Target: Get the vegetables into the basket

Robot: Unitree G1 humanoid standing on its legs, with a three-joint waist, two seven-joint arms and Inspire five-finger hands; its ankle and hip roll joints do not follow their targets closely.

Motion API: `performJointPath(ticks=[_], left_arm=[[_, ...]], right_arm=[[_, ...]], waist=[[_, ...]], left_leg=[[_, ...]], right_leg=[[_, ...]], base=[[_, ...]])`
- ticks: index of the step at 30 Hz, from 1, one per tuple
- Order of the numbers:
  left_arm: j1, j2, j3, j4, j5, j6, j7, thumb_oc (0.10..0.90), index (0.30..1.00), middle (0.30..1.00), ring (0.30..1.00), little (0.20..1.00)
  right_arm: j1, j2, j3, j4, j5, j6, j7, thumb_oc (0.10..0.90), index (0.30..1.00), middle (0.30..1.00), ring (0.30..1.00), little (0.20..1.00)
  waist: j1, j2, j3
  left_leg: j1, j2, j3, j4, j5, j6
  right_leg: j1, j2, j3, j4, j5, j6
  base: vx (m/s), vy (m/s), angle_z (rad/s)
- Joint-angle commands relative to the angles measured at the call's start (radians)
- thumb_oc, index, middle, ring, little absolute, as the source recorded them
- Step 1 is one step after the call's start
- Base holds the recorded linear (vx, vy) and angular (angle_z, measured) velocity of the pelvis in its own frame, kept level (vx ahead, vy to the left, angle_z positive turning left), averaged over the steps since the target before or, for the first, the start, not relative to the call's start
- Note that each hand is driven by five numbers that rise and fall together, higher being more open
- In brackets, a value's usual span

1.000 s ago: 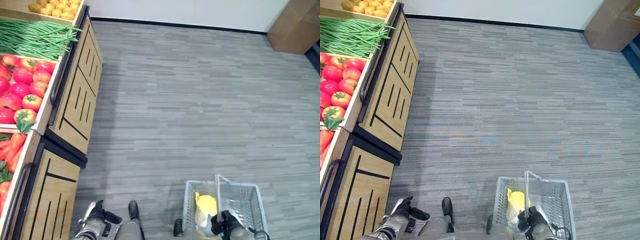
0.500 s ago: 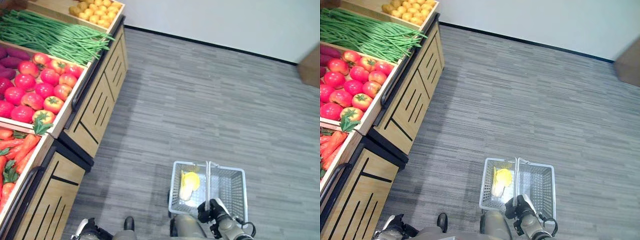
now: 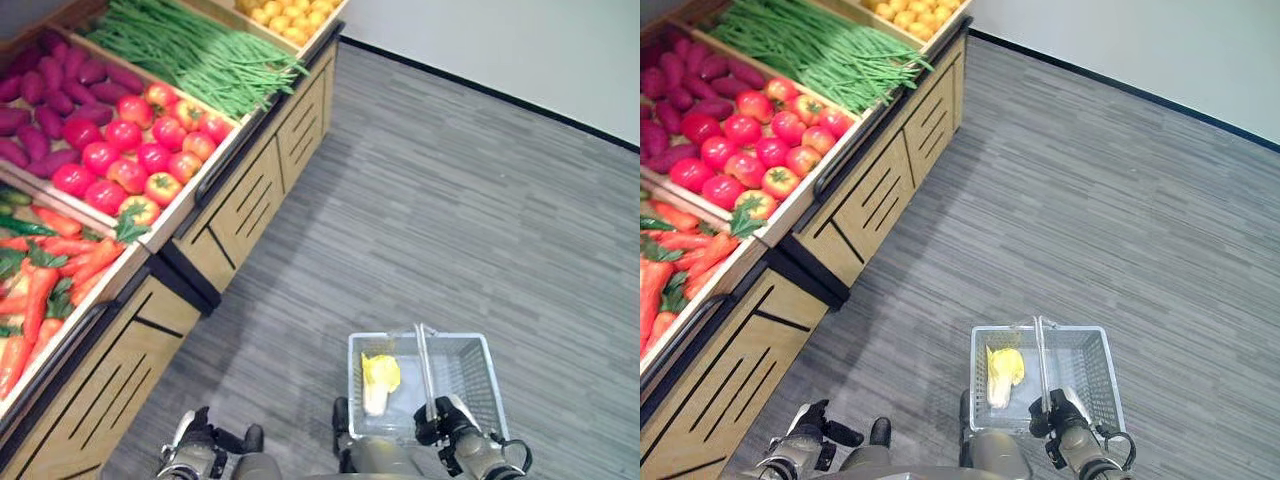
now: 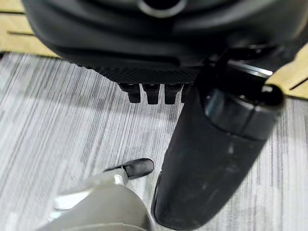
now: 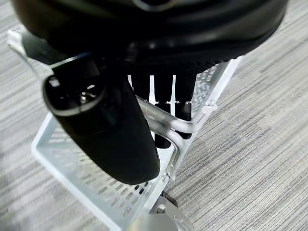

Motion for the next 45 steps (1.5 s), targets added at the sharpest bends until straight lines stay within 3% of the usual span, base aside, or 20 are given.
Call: performJointPath(ticks=[1,2,3,4,13,14,21,25,31,35,37,45], left_arm=[[-0.012,0.008,-0.017,0.004,-0.009,0.008,0.019,0.9,1.0,1.0,1.0,1.0],[-0.016,0.007,-0.031,-0.012,0.012,0.017,0.01,0.9,1.0,1.0,1.0,1.0],[-0.012,0.005,-0.032,-0.02,0.016,0.018,0.011,0.9,1.0,1.0,1.0,1.0],[-0.001,0.004,-0.028,-0.017,0.017,0.014,0.012,0.9,1.0,1.0,1.0,1.0],[0.023,0.033,-0.01,-0.007,0.036,0.012,0.001,0.9,1.0,1.0,1.0,1.0],[0.03,0.041,-0.003,-0.009,0.033,0.012,0.003,0.9,1.0,1.0,1.0,1.0],[0.037,0.054,0.01,-0.002,0.038,0.015,0.0,0.9,1.0,1.0,1.0,1.0],[0.034,0.063,0.019,0.0,0.027,0.016,0.002,0.9,1.0,1.0,1.0,1.0],[0.015,0.067,0.016,0.006,0.009,0.009,-0.002,0.9,1.0,1.0,1.0,1.0],[0.015,0.063,0.01,0.01,0.01,0.012,-0.007,0.9,1.0,1.0,1.0,1.0],[0.015,0.058,0.011,0.026,-0.004,0.02,0.0,0.9,1.0,1.0,1.0,1.0],[0.001,0.051,-0.002,0.015,-0.026,0.023,0.011,0.9,1.0,1.0,1.0,1.0]], right_arm=[[0.085,-0.072,-0.001,0.015,0.003,0.017,-0.017,0.4,0.3,0.3,0.3,0.3],[0.103,-0.075,-0.029,0.019,0.009,0.024,-0.017,0.4,0.3,0.3,0.3,0.3],[0.109,-0.072,-0.036,0.025,0.015,0.03,-0.02,0.4,0.3,0.3,0.3,0.3],[0.104,-0.061,-0.035,0.035,0.012,0.036,-0.025,0.4,0.3,0.3,0.3,0.3],[0.097,-0.028,-0.021,0.039,-0.02,0.041,-0.018,0.4,0.3,0.3,0.3,0.3],[0.092,-0.024,-0.012,0.038,-0.032,0.044,-0.013,0.4,0.3,0.3,0.3,0.3],[0.083,-0.017,-0.01,0.032,-0.036,0.044,-0.008,0.4,0.3,0.3,0.3,0.3],[0.075,-0.016,-0.01,0.026,-0.024,0.039,-0.01,0.4,0.3,0.3,0.3,0.3],[0.077,-0.016,0.003,0.058,-0.019,0.044,-0.001,0.4,0.3,0.3,0.3,0.3],[0.083,-0.013,0.011,0.06,-0.023,0.045,0.004,0.4,0.3,0.3,0.3,0.3],[0.083,-0.02,0.017,0.059,-0.026,0.041,0.002,0.4,0.3,0.3,0.3,0.3],[0.088,-0.037,0.027,0.045,-0.023,0.036,0.0,0.4,0.3,0.3,0.3,0.3]], waist=[[-0.025,-0.022,0.012],[-0.07,-0.005,0.003],[-0.07,0.005,0.002],[-0.07,0.009,-0.012],[-0.021,-0.037,-0.004],[-0.004,-0.05,-0.009],[0.014,-0.062,-0.005],[0.001,-0.044,-0.002],[-0.03,-0.036,-0.005],[-0.022,-0.048,-0.021],[-0.01,-0.048,-0.033],[-0.005,-0.026,0.007]], left_leg=[[-0.013,-0.014,0.265,-0.049,0.029,0.035],[0.016,0.047,0.495,-0.073,0.028,0.013],[0.004,0.049,0.521,-0.07,0.056,0.013],[-0.007,0.037,0.487,-0.06,0.038,0.018],[0.022,-0.018,0.49,-0.019,-0.024,0.062],[0.032,-0.038,0.478,-0.025,-0.038,0.075],[0.054,-0.074,0.452,-0.038,-0.055,0.105],[0.078,-0.086,0.393,-0.076,-0.037,0.112],[0.095,-0.088,0.283,-0.107,-0.015,0.098],[0.083,-0.084,0.236,-0.106,0.0,0.089],[0.061,-0.053,0.191,-0.107,0.025,0.068],[-0.003,-0.001,0.089,-0.107,0.091,0.031]], right_leg=[[-0.036,-0.13,-0.008,0.082,0.028,0.104],[-0.02,-0.156,-0.067,0.086,0.015,0.131],[-0.024,-0.156,-0.093,0.079,0.029,0.122],[-0.02,-0.163,-0.095,0.072,0.035,0.13],[0.024,-0.215,-0.06,0.087,0.055,0.152],[0.028,-0.223,-0.05,0.086,0.066,0.162],[0.021,-0.238,-0.032,0.166,0.084,0.181],[-0.036,-0.2,0.095,0.277,0.102,0.18],[-0.093,-0.105,0.265,0.164,0.063,0.157],[-0.035,-0.094,0.241,0.142,0.011,0.142],[-0.009,-0.073,0.193,0.143,-0.025,0.119],[-0.021,-0.041,0.083,0.211,-0.09,0.075]], base=[[-0.04,0.172,1.69],[-0.09,0.155,1.74],[-0.03,0.181,1.56],[0.04,0.202,1.0],[0.03,0.145,0.01],[0.0,0.123,0.1],[0.01,0.105,0.02],[0.04,0.057,0.25],[0.07,-0.056,0.72],[0.01,-0.144,0.96],[0.01,-0.327,0.33],[-0.05,-0.196,0.63]])
